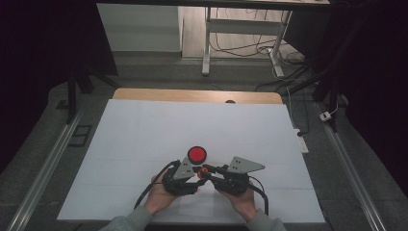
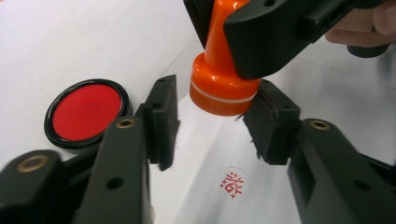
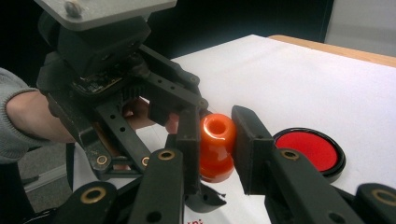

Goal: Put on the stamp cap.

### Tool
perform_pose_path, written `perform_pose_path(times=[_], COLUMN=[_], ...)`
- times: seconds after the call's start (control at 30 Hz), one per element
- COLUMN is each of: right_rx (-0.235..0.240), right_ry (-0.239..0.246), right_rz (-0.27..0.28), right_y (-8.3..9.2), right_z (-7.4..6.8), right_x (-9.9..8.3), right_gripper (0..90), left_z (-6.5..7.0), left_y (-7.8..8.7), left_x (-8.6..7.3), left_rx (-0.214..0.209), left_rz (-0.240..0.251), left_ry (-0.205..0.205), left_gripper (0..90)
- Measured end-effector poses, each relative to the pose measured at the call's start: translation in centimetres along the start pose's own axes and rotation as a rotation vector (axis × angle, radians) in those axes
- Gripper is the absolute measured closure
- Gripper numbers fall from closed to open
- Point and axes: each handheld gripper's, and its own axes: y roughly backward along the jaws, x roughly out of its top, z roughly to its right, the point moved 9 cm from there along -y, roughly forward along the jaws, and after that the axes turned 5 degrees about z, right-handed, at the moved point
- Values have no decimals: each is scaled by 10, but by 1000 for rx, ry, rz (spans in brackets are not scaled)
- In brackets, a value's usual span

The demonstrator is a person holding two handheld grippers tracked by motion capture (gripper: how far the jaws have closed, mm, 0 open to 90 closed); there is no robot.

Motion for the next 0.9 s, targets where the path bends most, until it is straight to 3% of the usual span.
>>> perform_pose_path(times=[0.3,0.5,0.9], right_rx=[-8,-15,-27], right_ry=[-4,-4,-4], right_rz=[7,17,32], right_y=[2,5,10], right_z=[3,6,9], right_x=[2,5,11], right_gripper=[726,726,726], left_z=[-2,-6,-23], left_y=[0,8,43], left_x=[-4,-9,-28], left_rx=[-11,6,50], left_rz=[-33,-50,-64], left_ry=[12,20,48], left_gripper=[393,305,233])
